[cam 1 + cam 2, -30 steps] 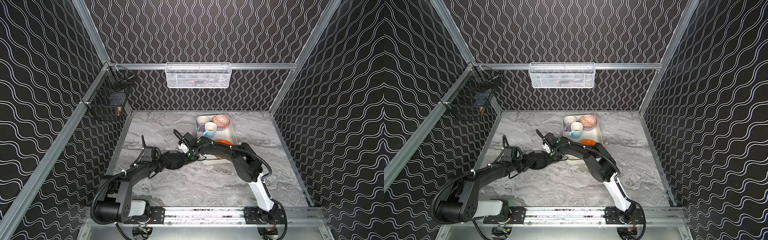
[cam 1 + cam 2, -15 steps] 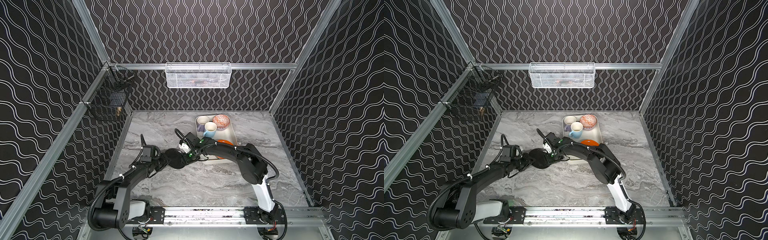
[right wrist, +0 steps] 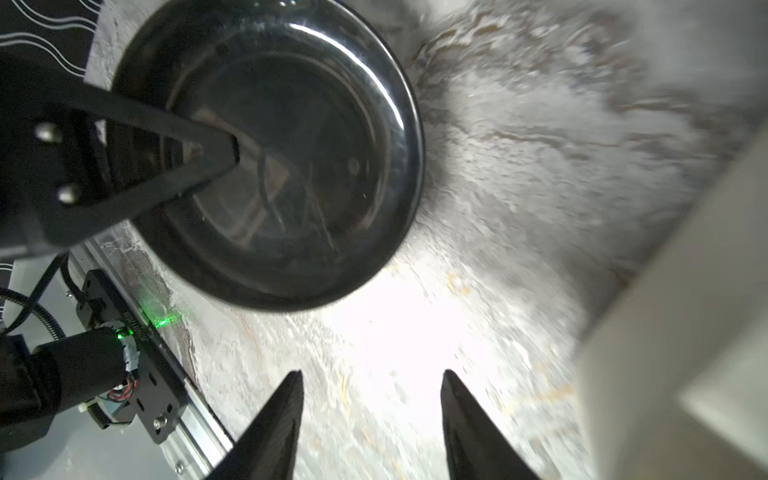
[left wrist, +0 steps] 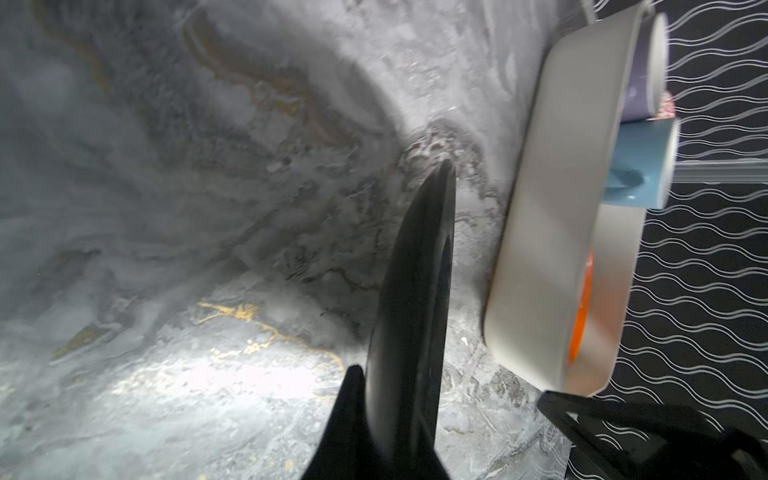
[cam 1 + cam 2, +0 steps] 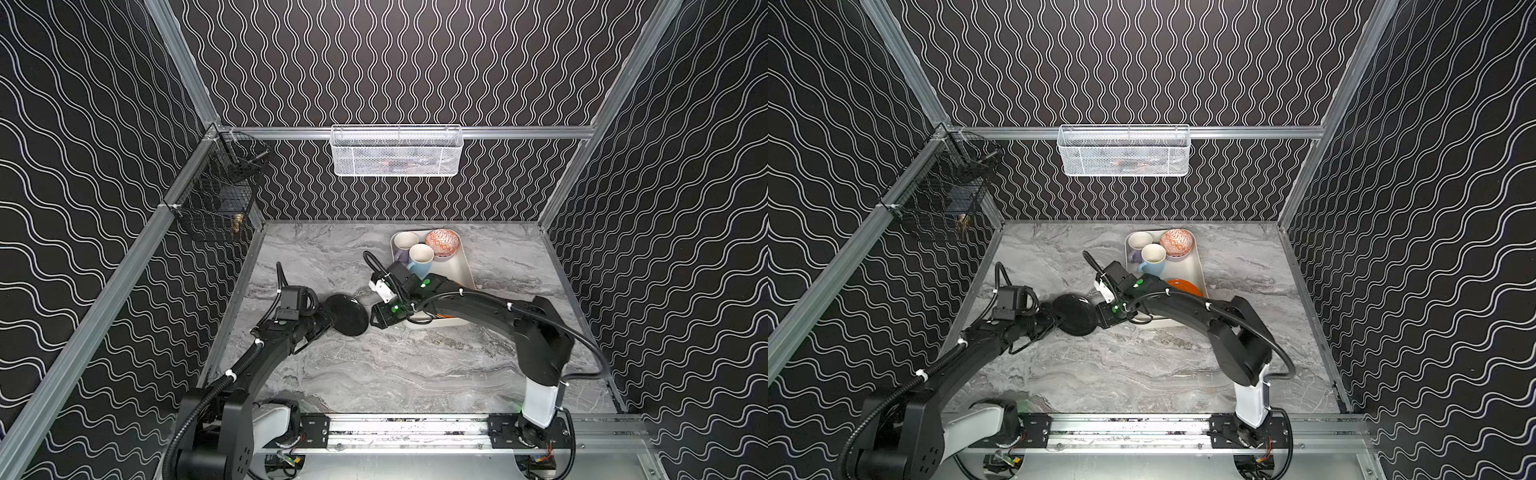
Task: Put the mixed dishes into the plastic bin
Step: 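Lift the black plate and carry it over the tray with the left gripper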
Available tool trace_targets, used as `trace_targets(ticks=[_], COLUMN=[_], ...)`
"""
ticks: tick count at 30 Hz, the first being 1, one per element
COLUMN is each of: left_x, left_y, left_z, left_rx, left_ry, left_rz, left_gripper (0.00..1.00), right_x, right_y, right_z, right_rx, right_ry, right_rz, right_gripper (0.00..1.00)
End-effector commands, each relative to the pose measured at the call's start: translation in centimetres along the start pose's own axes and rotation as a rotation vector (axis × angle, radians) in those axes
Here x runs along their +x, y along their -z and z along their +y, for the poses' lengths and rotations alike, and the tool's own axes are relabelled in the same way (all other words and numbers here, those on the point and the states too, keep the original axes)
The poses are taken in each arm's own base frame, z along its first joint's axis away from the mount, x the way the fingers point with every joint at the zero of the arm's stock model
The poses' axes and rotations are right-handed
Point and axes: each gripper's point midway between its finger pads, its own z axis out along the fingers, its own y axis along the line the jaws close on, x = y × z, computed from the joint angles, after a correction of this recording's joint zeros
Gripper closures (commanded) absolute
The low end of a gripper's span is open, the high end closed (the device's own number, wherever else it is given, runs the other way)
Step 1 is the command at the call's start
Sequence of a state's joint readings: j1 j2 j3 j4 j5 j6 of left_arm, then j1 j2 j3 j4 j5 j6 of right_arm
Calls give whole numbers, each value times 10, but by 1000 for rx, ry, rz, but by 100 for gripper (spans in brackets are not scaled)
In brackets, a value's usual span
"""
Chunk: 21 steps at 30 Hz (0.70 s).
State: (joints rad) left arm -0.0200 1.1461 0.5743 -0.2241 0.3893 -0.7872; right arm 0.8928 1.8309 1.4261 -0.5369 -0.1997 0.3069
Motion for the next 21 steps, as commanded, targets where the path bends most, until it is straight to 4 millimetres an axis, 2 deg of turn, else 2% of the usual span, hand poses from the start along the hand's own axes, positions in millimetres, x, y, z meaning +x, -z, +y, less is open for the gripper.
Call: trace_targets(ticks=[1,8,12,16,21], left_x=[-5,-26,-26,-12,18], left_y=[10,29,29,16,-15], left_z=[-15,-60,-96,-140,-192], left_rx=[28,117,146,192,247], left_ry=[-26,-59,-111,-166,-235], left_rz=[-8,-43,-50,-34,30], left_gripper=[94,92,91,90,91], right_x=[-9,-1,9,20,33], right_y=[27,90,121,155,196], right_z=[-5,-22,-33,-44,-61], right_rx=[53,163,210,266,340], right_ry=[-18,-54,-81,-112,-157], right_rz=[-94,-230,-298,-360,-445], right_gripper=[44,43,44,44,41])
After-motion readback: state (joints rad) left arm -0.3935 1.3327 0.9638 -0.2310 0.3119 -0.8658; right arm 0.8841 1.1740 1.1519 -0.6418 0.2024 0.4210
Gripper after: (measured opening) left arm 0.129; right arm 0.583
